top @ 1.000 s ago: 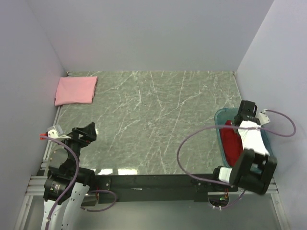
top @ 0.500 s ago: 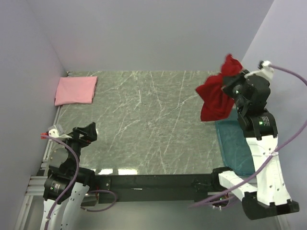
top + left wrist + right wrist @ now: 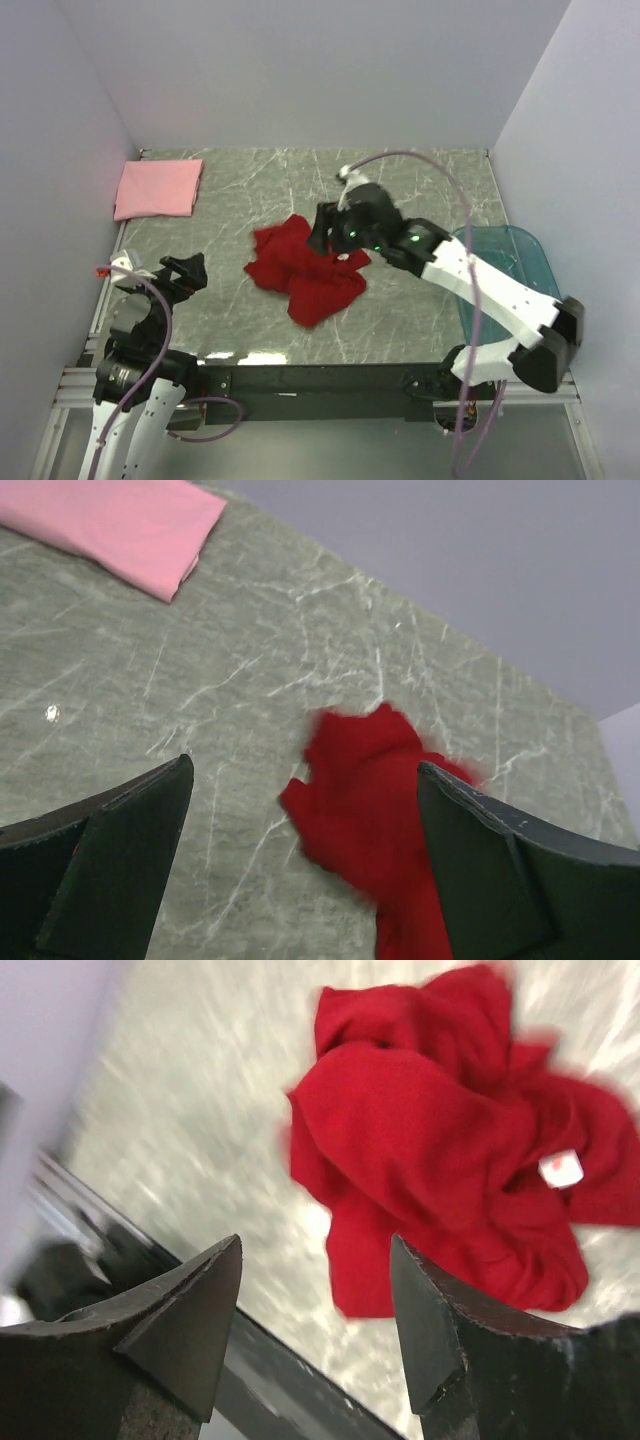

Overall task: Fold and stack the t-shirts
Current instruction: Move the tshirt to the center of the board, then flatten the tshirt out

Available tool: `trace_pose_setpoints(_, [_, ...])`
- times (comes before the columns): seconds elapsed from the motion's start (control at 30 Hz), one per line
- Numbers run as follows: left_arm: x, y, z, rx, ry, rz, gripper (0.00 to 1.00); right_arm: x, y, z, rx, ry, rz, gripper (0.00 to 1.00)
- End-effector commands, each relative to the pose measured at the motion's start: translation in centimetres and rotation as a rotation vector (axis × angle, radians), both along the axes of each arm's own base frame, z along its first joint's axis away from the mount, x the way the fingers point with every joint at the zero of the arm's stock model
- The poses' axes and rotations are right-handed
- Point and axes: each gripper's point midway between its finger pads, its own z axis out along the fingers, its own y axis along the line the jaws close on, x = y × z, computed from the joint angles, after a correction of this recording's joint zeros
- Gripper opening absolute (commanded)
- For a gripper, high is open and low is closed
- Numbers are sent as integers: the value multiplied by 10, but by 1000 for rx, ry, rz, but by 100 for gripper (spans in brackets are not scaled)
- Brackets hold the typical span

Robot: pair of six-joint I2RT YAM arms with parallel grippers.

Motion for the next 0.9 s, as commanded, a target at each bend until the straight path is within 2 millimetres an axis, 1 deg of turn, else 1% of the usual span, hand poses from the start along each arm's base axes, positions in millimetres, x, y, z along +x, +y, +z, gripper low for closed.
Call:
trace_pose_setpoints(0.0, [9,-5,6,7,12,-16,99,-14,7,-38,-89,74,42,68])
trace_pose_setpoints(0.03, [14,-10,0,13,48,-36,99,-9,0,-45,-110,73,15,68])
trace_pose_setpoints(0.07, [16,-13,-1,14,62,-53,99,-9,-9,-58,-138,79,7,68])
trace_pose_setpoints(0.1, [18,-16,0,20,76,-67,99,-5,-15,-62,-136,73,-3,67])
trace_pose_setpoints(0.13, [22,-24,-7,27,120,-109,99,3,-26,-66,-126,82,-23,66])
trace_pose_setpoints(0.17, [24,-28,-9,30,141,-129,100,1,-34,-80,-131,104,-8,66])
trace_pose_setpoints(0.2, [26,-33,-5,29,147,-150,99,6,-37,-82,-105,100,0,64])
trace_pose_setpoints(0.23, [32,-39,-11,29,186,-179,99,16,-51,-87,-88,108,-25,63])
trace_pose_setpoints(0.27, [33,-50,-12,22,201,-236,99,9,-51,-99,-80,135,27,63])
trace_pose_setpoints(0.3, [35,-57,-11,12,208,-270,99,13,-54,-103,-78,129,33,63])
trace_pose_setpoints(0.33, [40,-63,-18,6,248,-293,99,12,-57,-108,-83,139,49,63])
trace_pose_setpoints(0.37, [40,-73,-20,-11,263,-345,99,11,-58,-120,-99,166,88,63])
trace_pose_setpoints(0.4, [43,-78,-18,-31,273,-361,100,9,-59,-129,-109,194,107,64])
trace_pose_setpoints(0.43, [47,-83,-28,-41,322,-374,99,10,-61,-142,-127,228,103,64])
trace_pose_setpoints(0.47, [49,-88,-31,-51,342,-393,99,11,-66,-152,-137,251,96,64])
trace_pose_setpoints(0.5, [52,-93,-37,-65,378,-401,100,10,-64,-156,-121,255,117,64])
trace_pose_setpoints(0.57, [53,-99,-44,-71,411,-410,99,8,-64,-168,-126,275,129,64])
trace_pose_setpoints(0.63, [56,-101,-50,-73,438,-399,99,10,-60,-171,-110,266,145,64])
trace_pose_setpoints(0.67, [56,-103,-52,-76,445,-400,100,10,-59,-176,-117,271,148,64])
trace_pose_setpoints(0.7, [56,-101,-56,-72,458,-382,99,13,-59,-178,-122,270,144,64])
trace_pose_setpoints(0.8, [54,-96,-61,-81,478,-337,99,24,-62,-189,-174,278,121,64])
trace_pose_setpoints(0.83, [51,-93,-65,-83,500,-320,99,26,-62,-195,-201,285,116,64])
trace_pose_setpoints(0.87, [51,-88,-67,-84,510,-288,99,30,-61,-195,-222,278,118,64])
